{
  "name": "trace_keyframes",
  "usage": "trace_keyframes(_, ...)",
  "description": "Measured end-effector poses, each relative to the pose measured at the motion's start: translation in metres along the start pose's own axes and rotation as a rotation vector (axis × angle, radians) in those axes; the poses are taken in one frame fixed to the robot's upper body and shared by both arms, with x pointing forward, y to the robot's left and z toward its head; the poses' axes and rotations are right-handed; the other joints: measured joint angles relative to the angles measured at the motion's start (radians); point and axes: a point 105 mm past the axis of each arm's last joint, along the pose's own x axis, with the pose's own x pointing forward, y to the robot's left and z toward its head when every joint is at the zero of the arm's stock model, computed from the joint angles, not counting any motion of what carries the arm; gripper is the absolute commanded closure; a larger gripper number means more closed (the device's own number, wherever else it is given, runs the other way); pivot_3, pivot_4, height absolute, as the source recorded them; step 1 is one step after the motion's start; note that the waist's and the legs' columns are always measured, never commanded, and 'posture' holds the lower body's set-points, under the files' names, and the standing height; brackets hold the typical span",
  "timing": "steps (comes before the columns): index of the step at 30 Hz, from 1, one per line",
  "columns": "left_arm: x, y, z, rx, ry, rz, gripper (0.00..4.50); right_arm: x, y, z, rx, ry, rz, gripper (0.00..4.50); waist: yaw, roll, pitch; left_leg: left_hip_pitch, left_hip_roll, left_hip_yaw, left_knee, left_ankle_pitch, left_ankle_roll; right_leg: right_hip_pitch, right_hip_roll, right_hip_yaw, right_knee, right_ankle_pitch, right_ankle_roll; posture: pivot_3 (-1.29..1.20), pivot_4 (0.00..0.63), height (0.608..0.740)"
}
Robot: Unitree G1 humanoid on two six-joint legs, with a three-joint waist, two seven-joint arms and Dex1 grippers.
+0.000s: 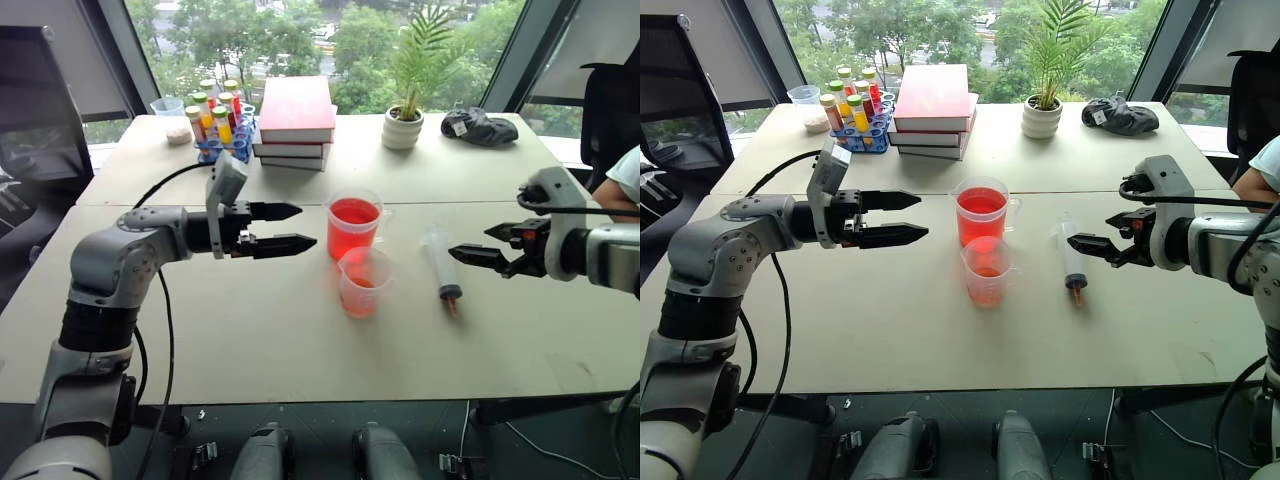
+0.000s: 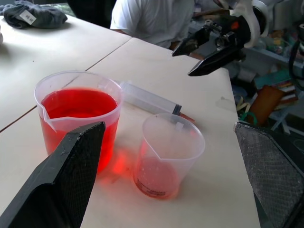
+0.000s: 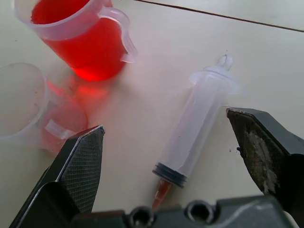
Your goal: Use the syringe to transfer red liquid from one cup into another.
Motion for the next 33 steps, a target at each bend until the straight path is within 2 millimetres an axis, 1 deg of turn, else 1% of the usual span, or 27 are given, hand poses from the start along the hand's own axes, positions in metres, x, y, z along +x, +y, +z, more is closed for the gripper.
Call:
trace_keyframes(1, 0.0, 0.001, 0.0, 0.002, -0.002, 0.002, 0.0, 0.005, -0.003, 0.0, 0.012, 0.025, -0.012, 0.03, 0.0, 0.0, 0.0, 0.0, 0.0, 0.0, 0.0, 0.0, 0.0, 0.0, 0.0, 0.0, 0.0, 0.0, 0.0, 0.0, 0.15, 0.74)
trace_keyframes(4, 0.001, 0.002, -0.001, 0.01, -0.006, 0.006, 0.0, 0.03, -0.014, 0.001, 0.089, 0.132, -0.056, 0.03, -0.002, 0.0, 0.0, 0.0, 0.0, 0.002, 0.0, 0.0, 0.0, 0.0, -0.001, 0.0, 0.0, 0.0, 0.0, 0.0, 0.15, 0.74)
trace_keyframes(7, 0.004, 0.002, -0.002, 0.014, -0.01, 0.001, 0.0, 0.057, -0.022, -0.009, 0.179, 0.235, -0.087, 0.03, -0.001, 0.0, 0.0, 0.0, -0.001, 0.003, -0.001, 0.0, 0.0, -0.001, -0.001, 0.001, 0.0, 0.0, 0.0, 0.0, 0.15, 0.74)
trace_keyframes(9, 0.004, 0.002, -0.004, 0.015, -0.013, 0.006, 0.0, 0.073, -0.02, -0.017, 0.222, 0.301, -0.074, 0.03, 0.001, 0.0, 0.0, -0.001, -0.001, 0.003, -0.001, 0.0, 0.0, -0.001, -0.001, 0.0, -0.001, 0.002, 0.002, 0.0, 0.15, 0.74)
trace_keyframes(12, 0.002, 0.001, -0.008, 0.013, -0.009, 0.014, 0.0, 0.088, -0.02, -0.022, 0.244, 0.356, -0.068, 0.03, -0.001, 0.0, 0.0, -0.002, -0.001, 0.003, -0.001, 0.0, 0.001, -0.002, -0.001, 0.0, -0.001, 0.002, 0.003, 0.0, 0.15, 0.74)
trace_keyframes(16, -0.004, -0.001, -0.013, 0.014, 0.017, 0.016, 0.0, 0.101, -0.023, -0.028, 0.239, 0.4, -0.081, 0.03, -0.002, 0.0, 0.0, -0.002, -0.001, 0.004, -0.001, -0.001, 0.001, -0.002, 0.001, 0.0, -0.001, 0.002, 0.003, 0.0, 0.15, 0.74)
trace_keyframes(17, -0.006, -0.002, -0.013, 0.023, 0.027, 0.014, 0.0, 0.104, -0.023, -0.026, 0.233, 0.401, -0.081, 0.26, -0.003, 0.0, 0.0, -0.002, -0.001, 0.004, -0.001, -0.001, 0.001, -0.002, 0.001, 0.0, 0.0, 0.002, 0.003, 0.0, 0.15, 0.74)
trace_keyframes(19, -0.009, -0.004, -0.012, 0.045, 0.04, 0.0, 0.0, 0.108, -0.023, -0.024, 0.224, 0.4, -0.076, 0.89, -0.005, 0.0, 0.0, -0.001, -0.001, 0.004, -0.001, -0.001, 0.001, -0.002, 0.002, 0.0, 0.0, 0.002, 0.003, 0.0, 0.15, 0.74)
trace_keyframes(21, -0.011, -0.006, -0.011, 0.062, 0.05, -0.01, 0.0, 0.109, -0.025, -0.023, 0.215, 0.405, -0.08, 1.87, -0.005, 0.0, 0.0, -0.001, -0.001, 0.004, -0.001, -0.001, 0.001, -0.002, 0.002, 0.0, 0.0, 0.002, 0.003, 0.0, 0.15, 0.74)
trace_keyframes(23, -0.011, -0.006, -0.012, 0.067, 0.06, -0.011, 0.0, 0.111, -0.023, -0.022, 0.212, 0.405, -0.064, 2.92, -0.005, 0.0, 0.0, -0.001, -0.001, 0.004, -0.001, -0.001, 0.001, -0.002, 0.002, 0.0, 0.0, 0.002, 0.003, 0.0, 0.15, 0.74)
trace_keyframes(24, -0.011, -0.006, -0.013, 0.069, 0.064, -0.011, 0.0, 0.112, -0.021, -0.02, 0.206, 0.405, -0.057, 3.12, -0.005, 0.0, 0.0, -0.001, -0.001, 0.004, -0.001, -0.001, 0.001, -0.002, 0.002, 0.0, 0.0, 0.002, 0.003, 0.0, 0.15, 0.74)
trace_keyframes(30, -0.01, -0.006, -0.012, 0.081, 0.06, -0.016, 0.0, 0.108, -0.023, -0.017, 0.185, 0.407, -0.067, 3.13, -0.005, 0.001, 0.0, -0.001, -0.001, 0.004, -0.002, -0.001, 0.001, -0.003, 0.001, 0.0, 0.0, 0.002, 0.003, 0.0, 0.15, 0.74)
trace_keyframes(31, -0.01, -0.006, -0.012, 0.08, 0.058, -0.015, 0.0, 0.106, -0.025, -0.013, 0.171, 0.385, -0.079, 3.13, -0.003, 0.001, 0.001, -0.001, -0.001, 0.004, -0.002, -0.001, 0.001, -0.003, 0.001, 0.0, 0.0, 0.002, 0.003, 0.0, 0.15, 0.74)
trace_keyframes(33, -0.011, -0.003, -0.011, 0.074, 0.053, -0.008, 0.0, 0.094, -0.031, 0.012, 0.134, 0.277, -0.11, 3.13, -0.001, 0.002, 0.001, -0.002, -0.001, 0.004, -0.002, -0.001, 0.001, -0.004, 0.001, 0.0, 0.0, 0.002, 0.003, 0.0, 0.15, 0.74)
